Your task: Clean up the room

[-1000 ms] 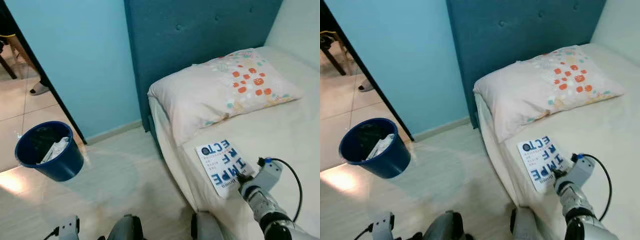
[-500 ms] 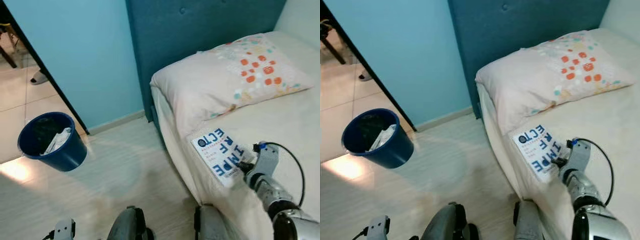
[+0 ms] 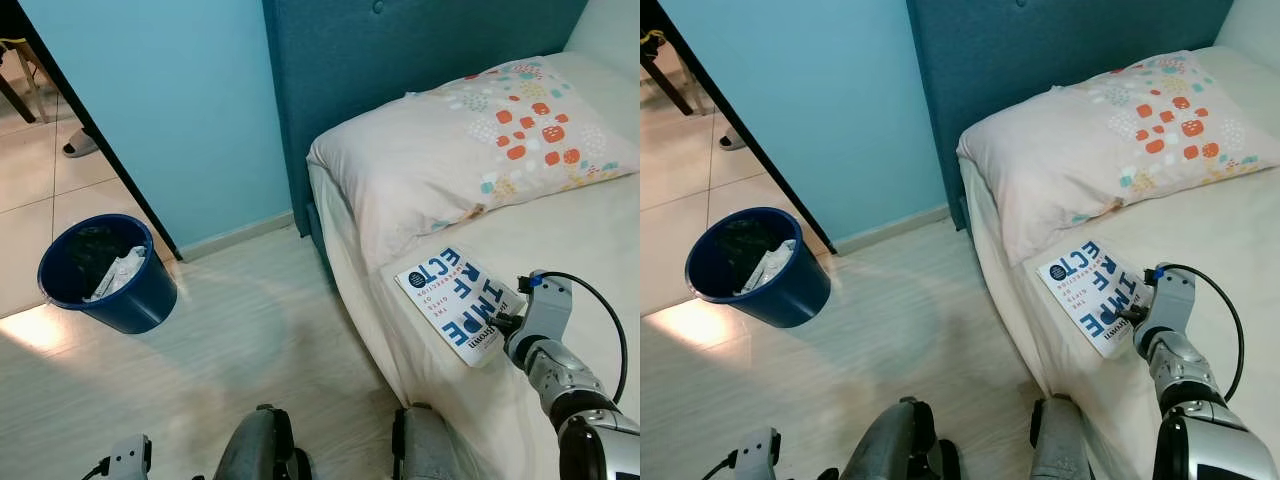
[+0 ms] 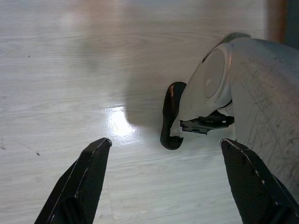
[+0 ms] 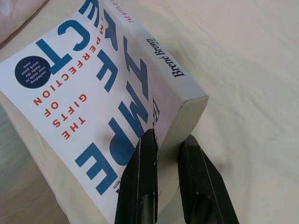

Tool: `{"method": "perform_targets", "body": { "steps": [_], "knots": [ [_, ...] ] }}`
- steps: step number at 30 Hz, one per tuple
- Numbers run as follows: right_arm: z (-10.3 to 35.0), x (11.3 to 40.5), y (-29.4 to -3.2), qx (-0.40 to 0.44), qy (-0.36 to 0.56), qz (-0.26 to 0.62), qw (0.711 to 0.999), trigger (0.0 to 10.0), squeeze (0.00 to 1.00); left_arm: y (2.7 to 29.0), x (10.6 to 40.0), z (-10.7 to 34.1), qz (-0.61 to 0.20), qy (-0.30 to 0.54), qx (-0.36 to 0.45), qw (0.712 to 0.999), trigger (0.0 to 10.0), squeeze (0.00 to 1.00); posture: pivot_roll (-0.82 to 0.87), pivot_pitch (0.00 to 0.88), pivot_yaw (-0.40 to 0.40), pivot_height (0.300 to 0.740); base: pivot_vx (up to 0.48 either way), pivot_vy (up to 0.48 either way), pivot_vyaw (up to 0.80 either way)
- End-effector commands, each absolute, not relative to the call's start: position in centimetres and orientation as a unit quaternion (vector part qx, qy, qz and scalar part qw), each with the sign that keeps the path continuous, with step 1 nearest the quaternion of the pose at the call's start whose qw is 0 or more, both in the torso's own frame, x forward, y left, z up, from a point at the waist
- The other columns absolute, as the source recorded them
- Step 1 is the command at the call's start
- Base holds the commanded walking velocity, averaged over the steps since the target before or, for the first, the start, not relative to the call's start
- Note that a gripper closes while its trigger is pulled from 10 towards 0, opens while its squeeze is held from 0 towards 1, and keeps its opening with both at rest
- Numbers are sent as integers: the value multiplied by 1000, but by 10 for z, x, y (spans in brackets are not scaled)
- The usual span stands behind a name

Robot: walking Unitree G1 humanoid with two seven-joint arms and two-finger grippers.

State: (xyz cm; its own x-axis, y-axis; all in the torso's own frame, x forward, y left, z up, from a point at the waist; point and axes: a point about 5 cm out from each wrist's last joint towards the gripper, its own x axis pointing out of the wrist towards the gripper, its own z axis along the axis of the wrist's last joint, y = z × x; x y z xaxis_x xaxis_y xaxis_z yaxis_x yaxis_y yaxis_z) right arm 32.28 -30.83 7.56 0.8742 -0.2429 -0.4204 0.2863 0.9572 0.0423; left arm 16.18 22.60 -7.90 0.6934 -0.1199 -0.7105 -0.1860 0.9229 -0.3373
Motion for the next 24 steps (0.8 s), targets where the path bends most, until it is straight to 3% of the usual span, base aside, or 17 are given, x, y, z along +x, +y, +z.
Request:
{"method": "perform_targets", "body": {
  "steps": [1,13,14,15,16,17,18,19,20,24],
  "knots": [
    [61,315,-304,74,232,-144,959,10000,0,234,149,-82,27,406,-191,893,10000,0,75,332,97,625,0,0,0],
    [61,317,-300,108,219,-140,959,10000,0,235,147,-83,27,407,-188,893,10000,0,80,335,102,625,0,0,0],
    [61,318,-299,108,218,-138,960,10000,75,235,147,-83,27,407,-189,893,10000,0,80,336,101,625,0,0,0],
    [61,318,-299,108,218,-138,960,10000,75,235,147,-83,27,407,-189,893,10000,0,80,336,101,625,0,0,0],
    [62,318,-299,107,218,-136,960,10000,584,235,147,-83,27,407,-189,893,10000,0,80,335,100,625,0,0,0],
    [62,318,-299,107,218,-136,960,10000,584,235,147,-83,27,407,-189,893,10000,0,80,335,100,625,0,0,0],
    [62,318,-300,103,218,-137,961,10000,812,235,147,-83,27,407,-190,893,10000,0,79,334,99,625,0,0,0],
    [62,318,-300,103,218,-137,961,10000,812,235,147,-83,27,407,-190,893,10000,0,79,334,99,625,0,0,0],
    [63,318,-300,101,217,-137,961,10000,1000,234,147,-83,27,407,-190,893,10000,0,77,335,99,625,0,0,0],
    [66,319,-303,95,213,-140,962,10000,1000,233,148,-83,26,407,-191,893,10000,0,74,332,98,625,0,0,0]
  ]
}}
